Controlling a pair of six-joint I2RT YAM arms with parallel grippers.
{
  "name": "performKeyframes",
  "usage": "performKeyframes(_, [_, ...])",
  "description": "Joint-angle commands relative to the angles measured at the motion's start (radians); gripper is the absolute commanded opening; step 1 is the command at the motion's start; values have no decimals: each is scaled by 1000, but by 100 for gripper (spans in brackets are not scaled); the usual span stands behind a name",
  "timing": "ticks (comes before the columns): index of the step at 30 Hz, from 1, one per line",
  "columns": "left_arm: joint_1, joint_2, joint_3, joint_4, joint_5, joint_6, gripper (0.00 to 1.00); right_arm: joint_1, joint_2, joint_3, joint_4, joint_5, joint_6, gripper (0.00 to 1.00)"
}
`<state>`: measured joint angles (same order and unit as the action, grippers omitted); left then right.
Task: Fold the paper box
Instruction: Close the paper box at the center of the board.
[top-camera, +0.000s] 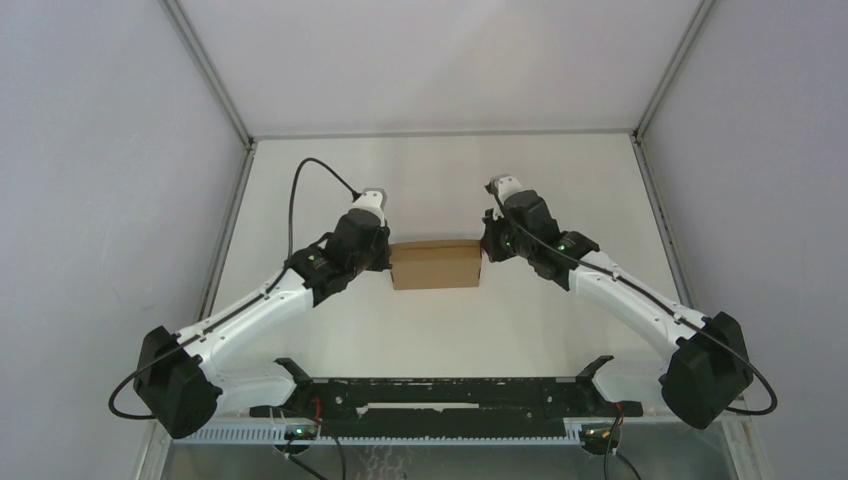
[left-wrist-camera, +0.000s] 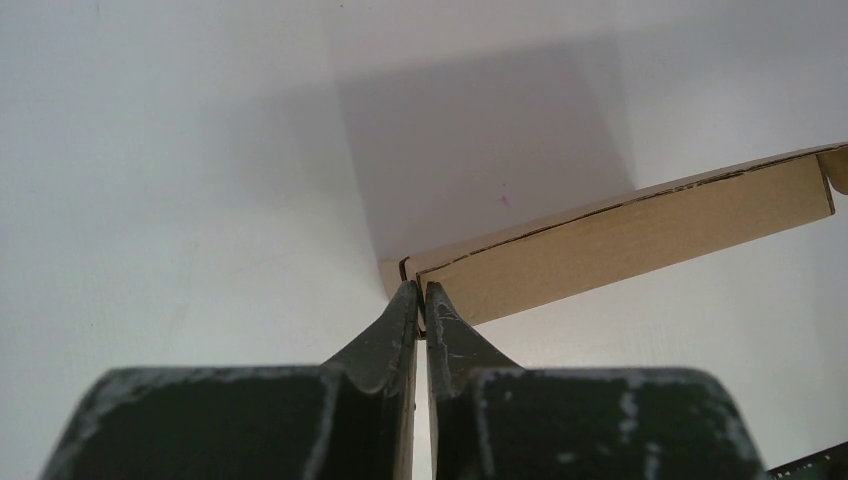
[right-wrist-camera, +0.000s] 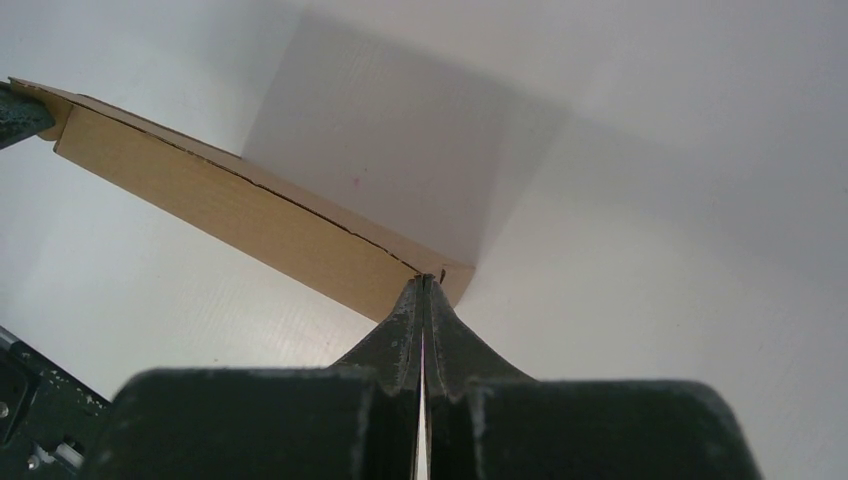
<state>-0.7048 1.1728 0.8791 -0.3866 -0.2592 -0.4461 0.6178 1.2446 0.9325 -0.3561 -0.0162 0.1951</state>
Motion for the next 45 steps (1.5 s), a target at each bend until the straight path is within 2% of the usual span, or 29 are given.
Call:
performKeyframes(1, [-10, 7, 6, 46, 47, -23, 8, 17, 12, 47, 3, -62, 50, 0])
performKeyframes(45, [-9, 18, -8, 60, 68, -31, 8, -6, 92, 108, -52, -160, 200, 0])
